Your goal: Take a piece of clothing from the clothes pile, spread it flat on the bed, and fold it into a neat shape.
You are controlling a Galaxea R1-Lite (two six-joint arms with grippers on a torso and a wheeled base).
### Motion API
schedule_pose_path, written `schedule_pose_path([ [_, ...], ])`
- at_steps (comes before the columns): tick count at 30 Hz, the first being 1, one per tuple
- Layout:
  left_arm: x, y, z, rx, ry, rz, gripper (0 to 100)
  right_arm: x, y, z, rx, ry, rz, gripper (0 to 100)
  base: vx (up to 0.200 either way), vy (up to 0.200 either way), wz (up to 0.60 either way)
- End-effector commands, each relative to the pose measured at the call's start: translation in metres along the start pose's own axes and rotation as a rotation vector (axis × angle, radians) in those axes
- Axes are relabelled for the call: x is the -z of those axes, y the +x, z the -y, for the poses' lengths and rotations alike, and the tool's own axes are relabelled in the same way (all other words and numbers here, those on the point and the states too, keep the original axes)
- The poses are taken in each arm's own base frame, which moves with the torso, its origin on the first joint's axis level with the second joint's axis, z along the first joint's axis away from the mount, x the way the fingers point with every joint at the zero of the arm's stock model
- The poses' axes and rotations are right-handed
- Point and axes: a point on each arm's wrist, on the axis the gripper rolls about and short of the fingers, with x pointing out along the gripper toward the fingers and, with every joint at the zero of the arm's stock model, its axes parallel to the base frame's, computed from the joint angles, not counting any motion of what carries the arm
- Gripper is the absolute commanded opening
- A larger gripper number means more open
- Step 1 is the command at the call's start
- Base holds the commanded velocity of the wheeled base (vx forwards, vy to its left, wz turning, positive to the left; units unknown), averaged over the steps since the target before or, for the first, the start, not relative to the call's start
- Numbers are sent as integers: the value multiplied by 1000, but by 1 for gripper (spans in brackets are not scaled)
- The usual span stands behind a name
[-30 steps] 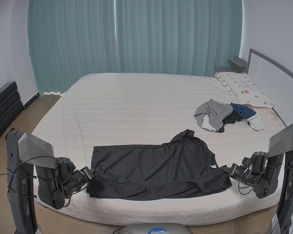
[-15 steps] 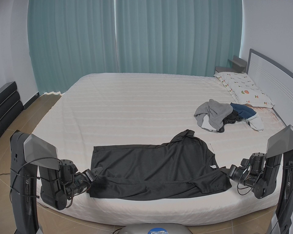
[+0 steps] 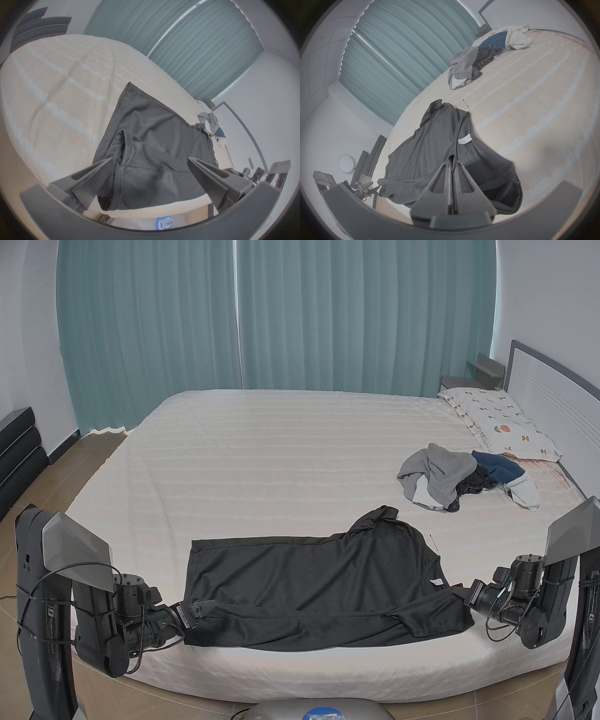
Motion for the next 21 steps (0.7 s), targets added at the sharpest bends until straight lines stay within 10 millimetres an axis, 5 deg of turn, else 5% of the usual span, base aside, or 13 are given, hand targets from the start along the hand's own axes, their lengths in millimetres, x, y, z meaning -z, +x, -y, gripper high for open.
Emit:
schedule_pose_path([
  [1, -4, -10, 3, 23, 50, 10, 100, 1, 0, -2, -8, -5, 4, 0, 0, 0, 0],
  [11, -4, 7, -13, 76, 316, -22, 100, 1, -1, -1, -4, -1, 0, 0, 0, 0, 0],
  [21, -5, 17, -18, 78, 370, -9, 100, 2, -1, -2, -7, -3, -3, 0, 0, 0, 0],
])
